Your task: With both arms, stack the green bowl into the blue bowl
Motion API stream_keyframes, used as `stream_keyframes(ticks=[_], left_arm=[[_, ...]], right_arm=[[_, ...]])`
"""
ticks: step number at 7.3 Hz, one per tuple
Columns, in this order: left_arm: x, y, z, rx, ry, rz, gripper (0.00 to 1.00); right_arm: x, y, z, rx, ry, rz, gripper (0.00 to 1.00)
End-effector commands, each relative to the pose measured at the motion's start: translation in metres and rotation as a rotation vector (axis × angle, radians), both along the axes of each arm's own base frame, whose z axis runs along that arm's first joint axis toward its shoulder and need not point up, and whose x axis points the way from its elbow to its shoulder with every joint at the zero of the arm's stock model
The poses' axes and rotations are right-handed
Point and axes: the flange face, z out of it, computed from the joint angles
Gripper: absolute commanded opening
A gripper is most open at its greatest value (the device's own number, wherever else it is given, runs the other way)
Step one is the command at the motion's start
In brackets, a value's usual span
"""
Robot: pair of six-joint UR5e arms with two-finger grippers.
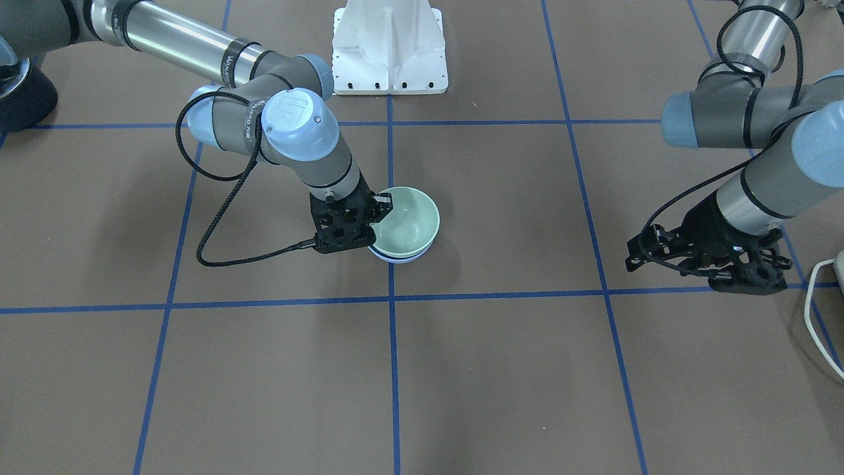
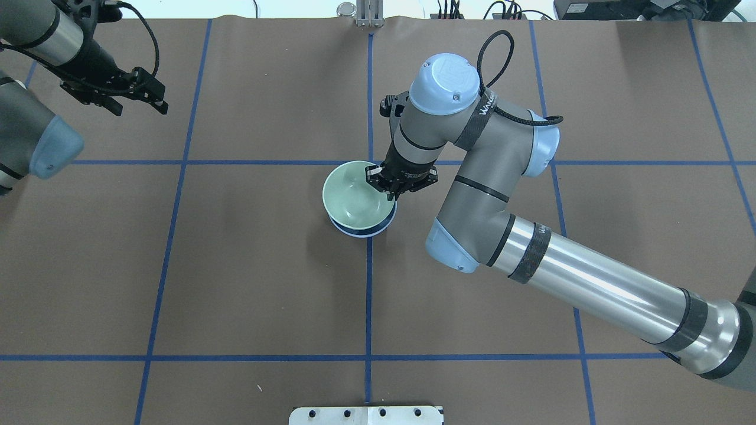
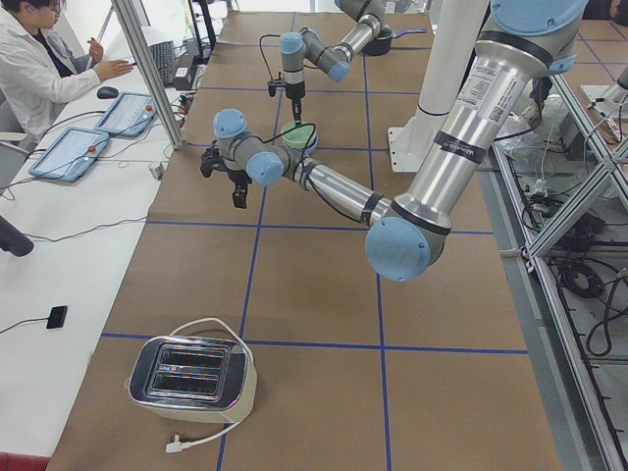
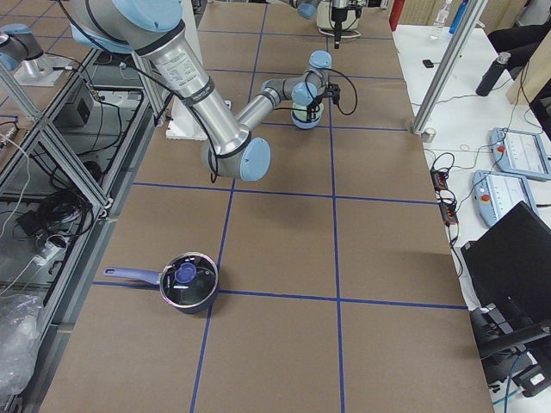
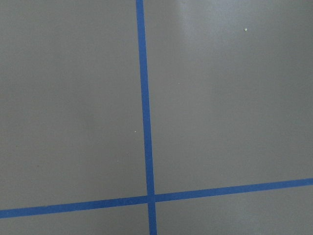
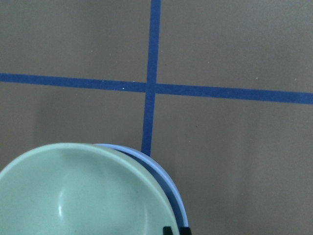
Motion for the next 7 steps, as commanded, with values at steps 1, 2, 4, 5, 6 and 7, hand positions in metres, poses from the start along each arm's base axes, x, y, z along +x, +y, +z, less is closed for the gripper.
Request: stream_keyframes(ticks=[1,2,4,5,6,7], left_arm=[[0.0017,-0.0002,0.0026,-0.005,-0.003,0.002,0.97],[0.0018,-0.0005,0.0032,-0.006,-0.002,0.001,0.97],[0.0018,-0.0009,0.0041,-0.007,-0.005,-0.002,0.97],[0.0027,-0.0006,0.0042,-0.008,-0.006,-0.002,0.97],[0.0029,-0.0009,0.0030,-0.007,-0.005,-0.003,0.97],[0.0029,-0.0009,0.0030,-0.009,-0.004,-0.005,0.97]], right_arm=[[-0.0051,0.0035,0.0000,0.004,0.006,-0.001,0.11],[-0.0050,0.0035,0.0012,0.003,0.007,-0.001,0.11],[-0.0066,0.0033,0.0020,0.021,0.018,0.017,0.11],[-0.0066,0.0032,0.0034,0.020,0.021,0.018,0.11],[-0.0073,0.0041,0.0034,0.020,0.021,0.017,0.11],[-0.0079,0.0049,0.0061,0.018,0.027,0.016,0.11]])
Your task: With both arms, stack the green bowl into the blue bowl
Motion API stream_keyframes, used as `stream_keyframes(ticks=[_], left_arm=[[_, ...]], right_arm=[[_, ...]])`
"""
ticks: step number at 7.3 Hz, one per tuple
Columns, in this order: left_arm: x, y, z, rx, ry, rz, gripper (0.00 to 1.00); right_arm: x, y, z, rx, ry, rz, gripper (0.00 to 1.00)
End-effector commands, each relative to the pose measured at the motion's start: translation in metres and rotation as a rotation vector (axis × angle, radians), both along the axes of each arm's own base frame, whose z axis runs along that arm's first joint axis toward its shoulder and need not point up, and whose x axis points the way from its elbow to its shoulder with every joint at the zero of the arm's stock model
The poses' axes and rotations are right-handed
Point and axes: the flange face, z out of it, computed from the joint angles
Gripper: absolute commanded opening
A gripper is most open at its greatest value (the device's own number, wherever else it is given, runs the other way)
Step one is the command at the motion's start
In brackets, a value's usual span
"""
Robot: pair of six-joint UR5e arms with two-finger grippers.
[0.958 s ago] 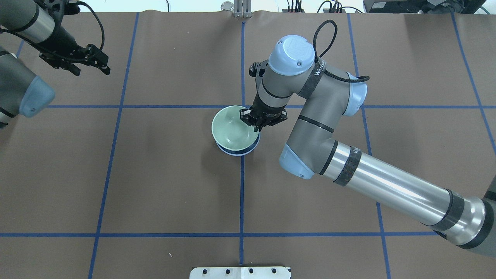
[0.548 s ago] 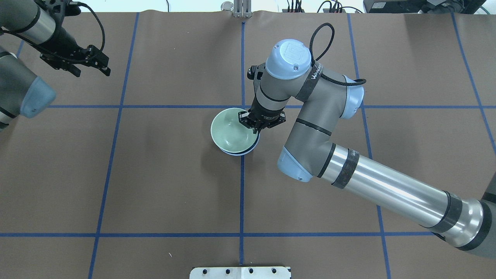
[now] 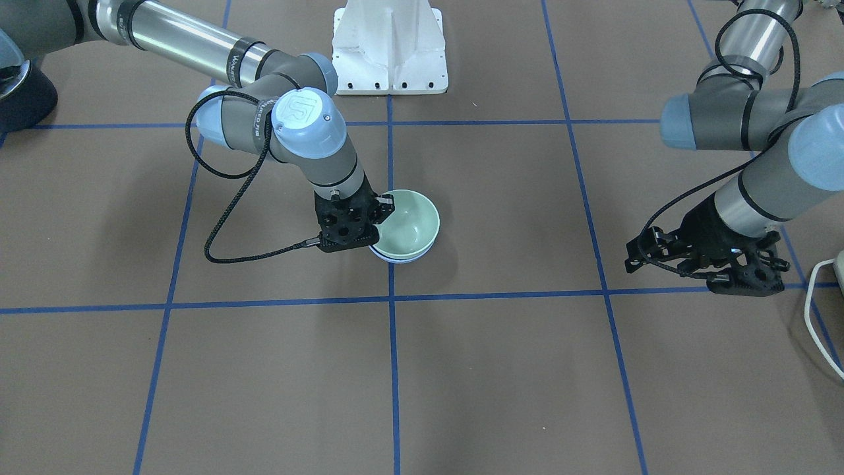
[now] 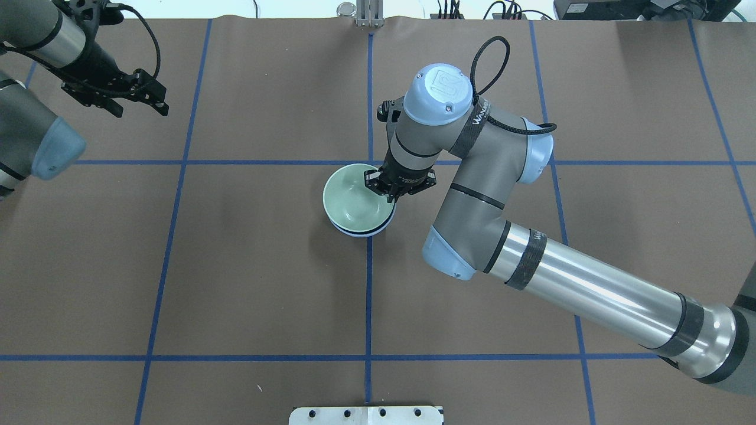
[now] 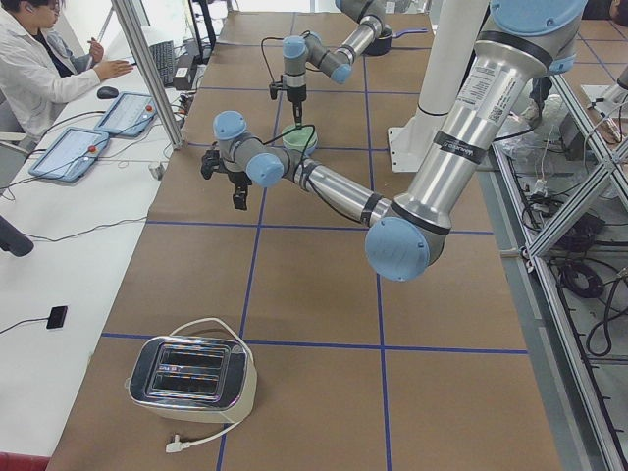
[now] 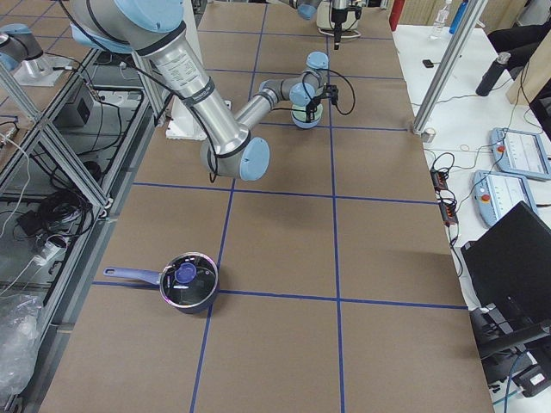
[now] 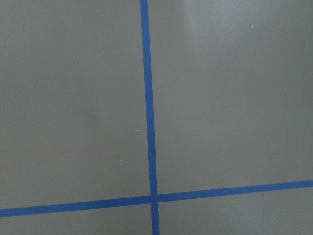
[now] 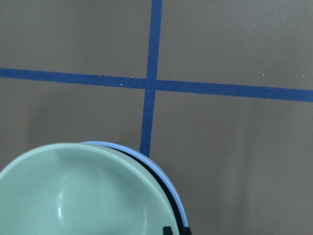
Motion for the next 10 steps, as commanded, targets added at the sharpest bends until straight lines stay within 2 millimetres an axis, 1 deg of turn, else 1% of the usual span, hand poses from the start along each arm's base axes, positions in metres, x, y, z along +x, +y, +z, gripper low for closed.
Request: stream_keyframes(ticks=[1,3,6,7,8,9,10], left_arm=[[0.0002,-0.0001,-0.0004,-0.003,0.001,-0.003,0.97],[0.0001,0.0001,-0.0012,-0.004,0.002,-0.004,0.97],[0.0000,0.0003,-0.0019,-0.004,0.002,-0.005,0.97],[0.0000,0.0003,-0.0019,-0.004,0.002,-0.005,0.97],[-0.0002,0.0006,-0.0009,-0.005,0.002,-0.005,0.97],[-0.0001,0.0004,-0.0002,-0.006,0.001,-0.005,0.97],[-0.0001,0.0004,-0.0001,-0.006,0.001,-0.005,0.97]], right_arm=[[-0.0026,0.0025,0.0046,0.003,0.010,0.003,0.11],[-0.0078,0.0078,0.0049,0.009,0.014,-0.001,0.11],[-0.0086,0.0086,0.0038,0.008,0.013,-0.002,0.12],[-0.0078,0.0078,0.0032,0.011,0.009,0.000,0.15],[-0.0083,0.0089,0.0023,0.013,0.007,-0.001,0.44],[-0.0074,0.0081,0.0034,0.014,0.008,-0.002,0.70],[-0.0070,0.0083,0.0039,0.017,0.008,-0.004,0.85]])
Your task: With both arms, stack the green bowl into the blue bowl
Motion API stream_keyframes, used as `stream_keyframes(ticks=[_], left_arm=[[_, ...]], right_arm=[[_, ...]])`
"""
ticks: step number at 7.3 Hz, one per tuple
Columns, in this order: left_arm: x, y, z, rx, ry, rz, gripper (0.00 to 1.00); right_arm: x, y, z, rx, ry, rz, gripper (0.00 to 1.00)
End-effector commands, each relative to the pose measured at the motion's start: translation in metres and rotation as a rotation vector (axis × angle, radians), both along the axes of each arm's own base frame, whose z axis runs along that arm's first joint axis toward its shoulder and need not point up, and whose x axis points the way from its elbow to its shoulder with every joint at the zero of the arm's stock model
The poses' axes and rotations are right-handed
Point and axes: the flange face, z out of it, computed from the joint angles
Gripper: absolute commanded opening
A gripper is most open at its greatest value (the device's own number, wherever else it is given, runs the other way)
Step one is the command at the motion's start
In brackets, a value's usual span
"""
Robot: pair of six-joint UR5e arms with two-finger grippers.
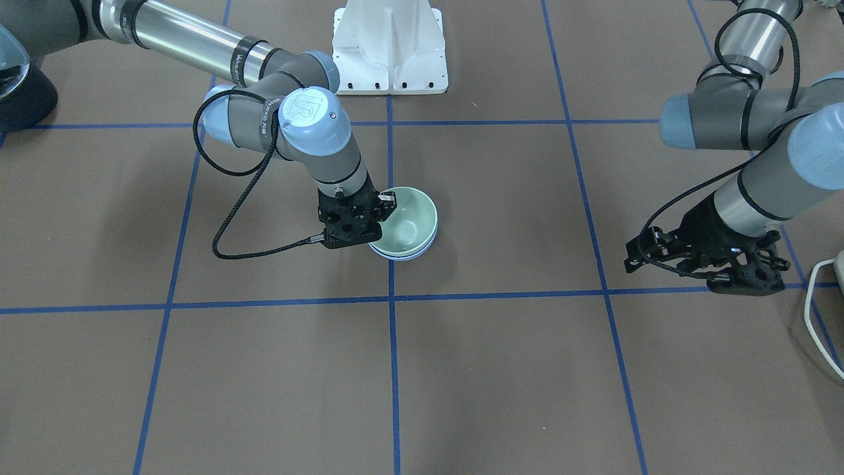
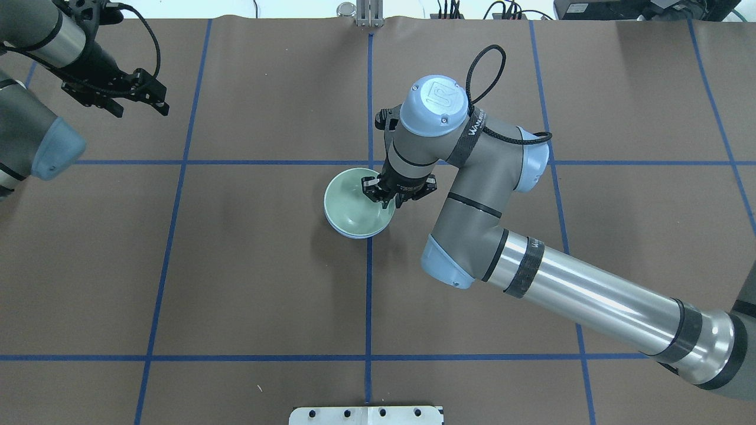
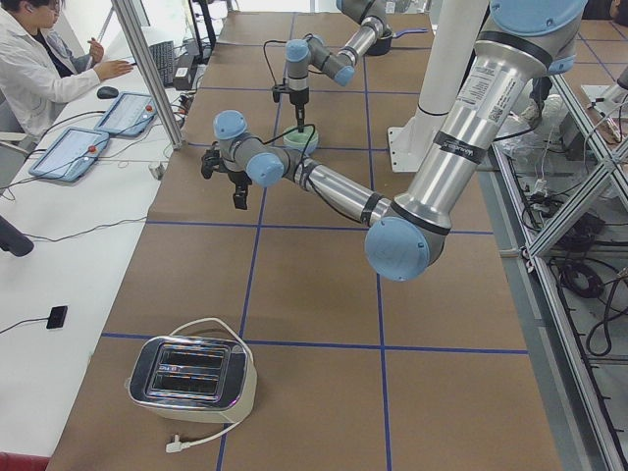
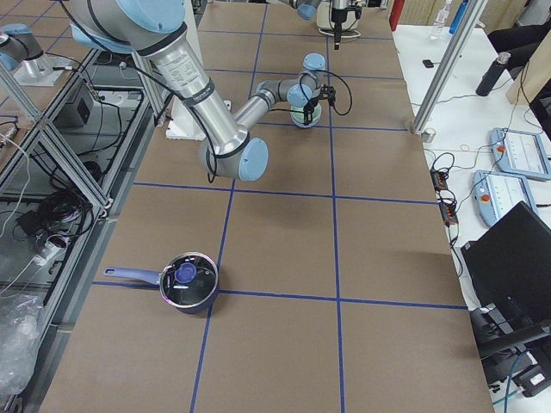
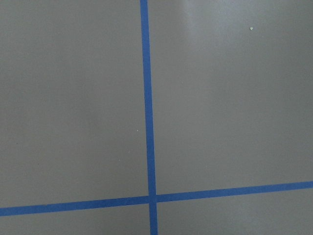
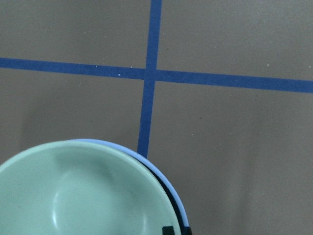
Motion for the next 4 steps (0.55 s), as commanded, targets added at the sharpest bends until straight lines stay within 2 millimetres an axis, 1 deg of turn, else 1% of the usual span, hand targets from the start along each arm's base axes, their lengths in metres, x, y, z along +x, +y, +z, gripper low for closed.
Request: stream_keyframes(ticks=[1,4], left_arm=[[0.0000,-0.0001,0.0004,-0.001,0.000,0.000,0.97],[0.0002,-0.0004,-0.0006,0.001,0.000,0.000,0.97]], right_arm=[[0.0027,-0.0001,-0.0011,0.008,-0.004,-0.002,0.99],[0.0078,-0.0031,-0.0017,0.013,-0.008,0.000,1.00]])
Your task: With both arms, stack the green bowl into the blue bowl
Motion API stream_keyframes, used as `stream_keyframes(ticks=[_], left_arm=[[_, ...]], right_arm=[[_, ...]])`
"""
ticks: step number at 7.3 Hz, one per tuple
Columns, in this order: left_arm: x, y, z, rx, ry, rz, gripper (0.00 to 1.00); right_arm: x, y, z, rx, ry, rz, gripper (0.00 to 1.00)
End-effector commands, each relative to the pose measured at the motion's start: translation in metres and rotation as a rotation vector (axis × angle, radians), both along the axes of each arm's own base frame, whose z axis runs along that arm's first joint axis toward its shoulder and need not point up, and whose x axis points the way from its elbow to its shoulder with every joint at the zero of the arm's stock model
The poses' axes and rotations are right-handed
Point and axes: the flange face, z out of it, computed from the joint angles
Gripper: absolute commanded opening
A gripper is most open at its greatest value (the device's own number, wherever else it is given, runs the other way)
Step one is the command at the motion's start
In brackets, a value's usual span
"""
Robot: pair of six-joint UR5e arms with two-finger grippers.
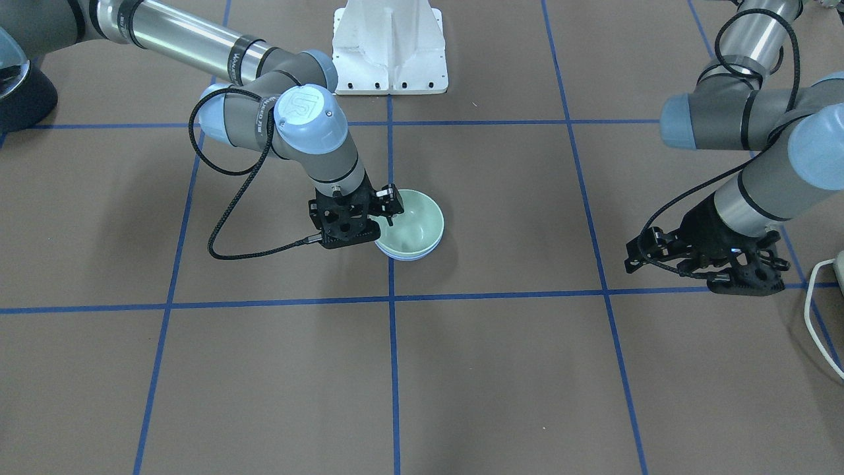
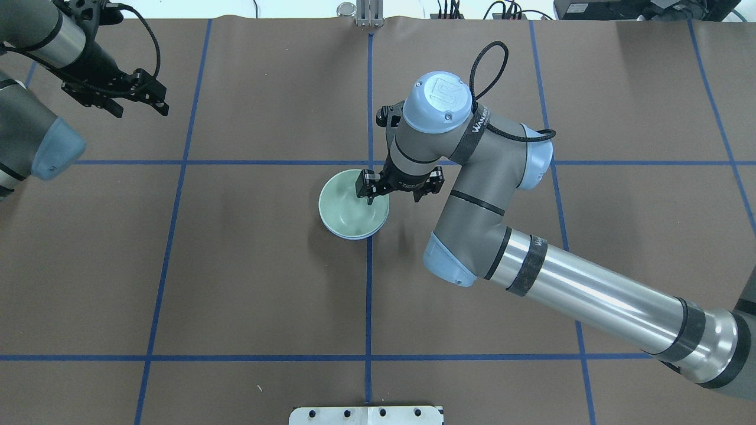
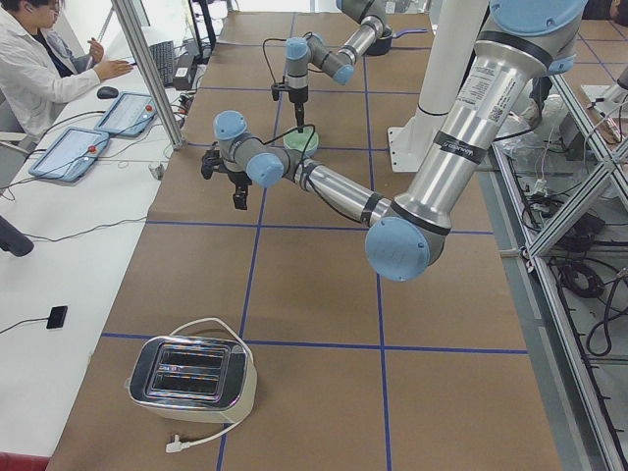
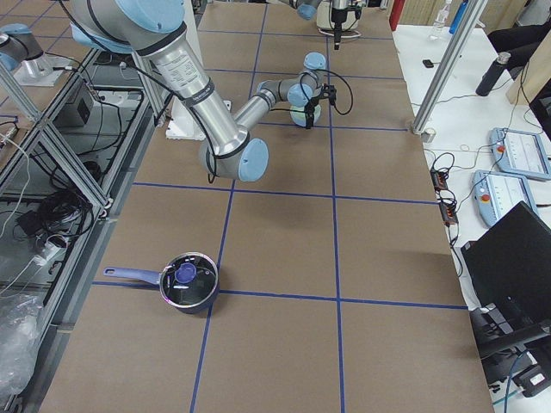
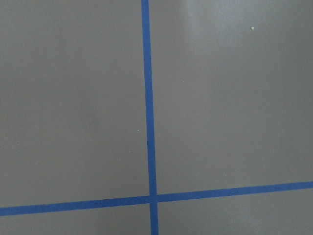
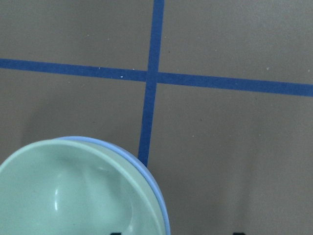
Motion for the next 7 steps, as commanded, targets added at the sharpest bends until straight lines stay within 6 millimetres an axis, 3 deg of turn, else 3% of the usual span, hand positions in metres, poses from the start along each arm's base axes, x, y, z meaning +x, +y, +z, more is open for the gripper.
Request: stream_keyframes(ticks=[1,2,4,5,6,7], left_arm=[[0.000,0.000,0.000,0.000,-0.001,0.001,0.97],[0.000,-0.001,-0.001,0.001,0.001,0.000,0.97],[0.001,-0.002,-0.006,0.009,0.002,0.000,0.97],[0.001,-0.003,-0.007,0.013,0.003,0.002,0.97],[-0.002,-0.002,-0.004,0.012,0.001,0.004,0.97],[-0.024,-0.010,-0.002,0.007,0.000,-0.027,0.97]], right_arm=[[0.014,-0.010,-0.006,0.008,-0.018,0.014,1.00],[0.039,-0.018,-0.026,0.037,-0.058,0.042,1.00],[0.087,-0.027,-0.035,0.093,-0.135,0.098,1.00],[0.108,-0.024,-0.008,0.130,-0.183,0.116,1.00],[0.143,-0.028,0.029,0.169,-0.210,0.149,1.00],[0.178,-0.047,0.049,0.133,-0.196,0.193,1.00]])
